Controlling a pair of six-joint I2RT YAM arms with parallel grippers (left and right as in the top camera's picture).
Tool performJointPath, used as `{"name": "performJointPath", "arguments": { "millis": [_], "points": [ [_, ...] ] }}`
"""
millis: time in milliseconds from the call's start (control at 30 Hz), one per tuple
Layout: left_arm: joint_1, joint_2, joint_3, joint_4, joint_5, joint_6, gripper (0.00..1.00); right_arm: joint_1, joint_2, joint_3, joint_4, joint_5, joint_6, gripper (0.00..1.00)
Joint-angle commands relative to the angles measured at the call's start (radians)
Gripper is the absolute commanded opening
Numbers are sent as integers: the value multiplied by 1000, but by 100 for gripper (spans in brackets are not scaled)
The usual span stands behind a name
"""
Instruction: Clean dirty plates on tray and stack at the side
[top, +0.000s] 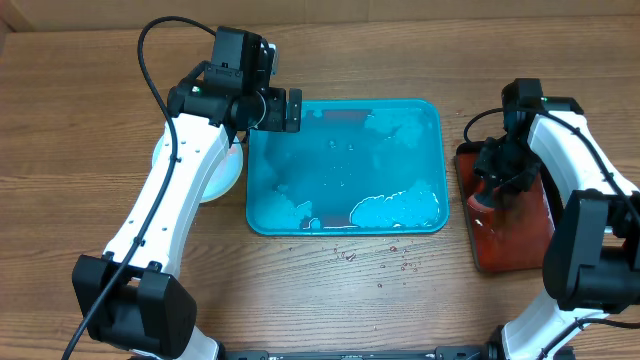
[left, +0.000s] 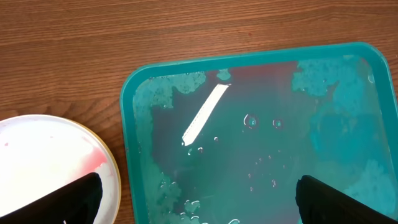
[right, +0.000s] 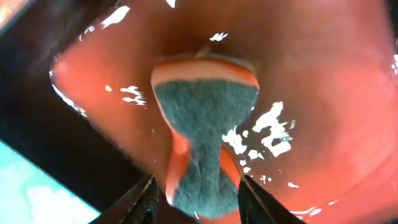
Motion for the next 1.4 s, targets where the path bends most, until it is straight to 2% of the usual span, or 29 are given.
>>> {"name": "performJointPath", "arguments": {
  "millis": [0,100,367,533,567,600,633,800,1367],
  "points": [
    [-3,10,-11,-8,3,-7,100,4,-4,117,-45,-50,-24,47],
    [-3,10,-11,-13,3,-6,100,13,-11,224,-117,-113,-87,50],
    [-2,10,-11,-13,3,-6,100,71,-118,520,-313,-137,-163,52],
    [-2,10,-11,-13,3,-6,100,124,-213,721,-448,-144,-163,53],
    [-2,10,-11,-13,3,-7,100,136,-234,760,-481,-144,-157,56],
    [-2,10,-11,-13,3,-6,100,146,-252,789,-507,-144,-151,74],
    [-2,10,-11,-13,3,-7,100,156,-271,813,-531,-150,-151,100],
    [-3,10,-11,-13,3,-7,100,184,-391,850,-553,-154,-152,100],
    [-2,10,-11,-13,3,-6,100,183,-516,834,-497,-106,-215,100]
  ]
}}
